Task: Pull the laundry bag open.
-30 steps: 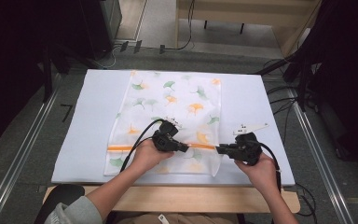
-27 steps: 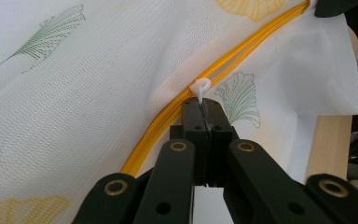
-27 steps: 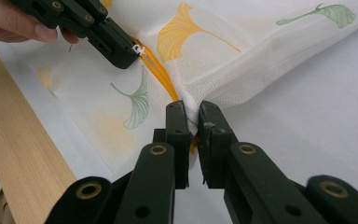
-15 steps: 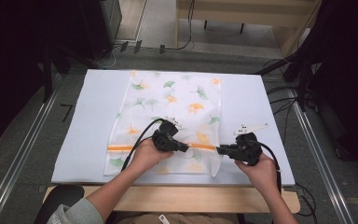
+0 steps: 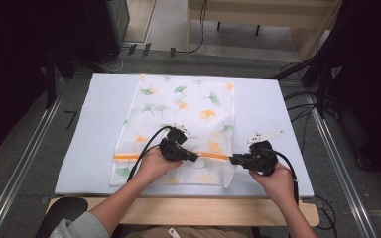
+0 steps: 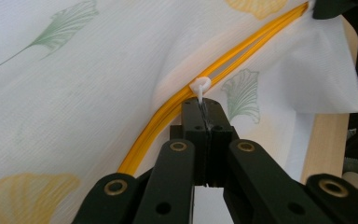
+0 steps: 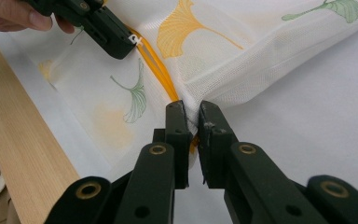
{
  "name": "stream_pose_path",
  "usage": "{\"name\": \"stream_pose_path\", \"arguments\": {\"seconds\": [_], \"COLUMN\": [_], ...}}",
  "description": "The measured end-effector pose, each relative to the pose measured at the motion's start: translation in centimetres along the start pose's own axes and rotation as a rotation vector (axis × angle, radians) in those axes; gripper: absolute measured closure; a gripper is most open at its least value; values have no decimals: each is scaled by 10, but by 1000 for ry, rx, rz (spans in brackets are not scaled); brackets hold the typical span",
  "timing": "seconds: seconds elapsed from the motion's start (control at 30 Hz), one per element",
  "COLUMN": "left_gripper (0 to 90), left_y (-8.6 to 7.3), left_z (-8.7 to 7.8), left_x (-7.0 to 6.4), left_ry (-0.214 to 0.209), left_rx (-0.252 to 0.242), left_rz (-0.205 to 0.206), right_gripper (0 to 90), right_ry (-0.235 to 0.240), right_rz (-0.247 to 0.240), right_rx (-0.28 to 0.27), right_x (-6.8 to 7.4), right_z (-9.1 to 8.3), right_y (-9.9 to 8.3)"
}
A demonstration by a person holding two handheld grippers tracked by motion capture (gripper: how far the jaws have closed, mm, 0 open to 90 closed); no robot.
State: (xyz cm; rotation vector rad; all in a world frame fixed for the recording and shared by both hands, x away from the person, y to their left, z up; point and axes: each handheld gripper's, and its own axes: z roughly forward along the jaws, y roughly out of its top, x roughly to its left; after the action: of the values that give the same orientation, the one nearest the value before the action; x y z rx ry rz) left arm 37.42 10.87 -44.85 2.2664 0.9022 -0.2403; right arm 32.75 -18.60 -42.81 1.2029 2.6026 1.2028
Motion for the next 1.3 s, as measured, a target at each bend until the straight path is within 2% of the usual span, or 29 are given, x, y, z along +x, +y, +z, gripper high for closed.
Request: {"name": "stream_pose_path", "arguments": {"seconds": [0.27, 0.3, 0.43, 1.07, 1.27, 1.3], "left_gripper": [900, 900, 900, 900, 900, 900], "left_y": [-7, -9, -12, -15, -20, -22], "left_z": [-12, -15, -20, -22, -28, -31], "left_x": [8, 8, 12, 13, 16, 18], "left_ry": [14, 19, 21, 28, 46, 56], "left_rx": [-8, -16, -24, -17, -22, -23], "left_rz": [-24, -41, -55, -57, -75, -89], "right_gripper": [851, 851, 851, 851, 850, 850], "right_ry": [1, 1, 1, 1, 3, 1], "right_rz": [11, 9, 3, -2, 0, 2], "right_rx": [-3, 1, 3, 7, 8, 7], "right_x": [-8, -9, -10, -12, -15, -15], "right_z": [-2, -2, -1, -1, 0, -1], "right_y": [0, 0, 2, 4, 5, 5]}}
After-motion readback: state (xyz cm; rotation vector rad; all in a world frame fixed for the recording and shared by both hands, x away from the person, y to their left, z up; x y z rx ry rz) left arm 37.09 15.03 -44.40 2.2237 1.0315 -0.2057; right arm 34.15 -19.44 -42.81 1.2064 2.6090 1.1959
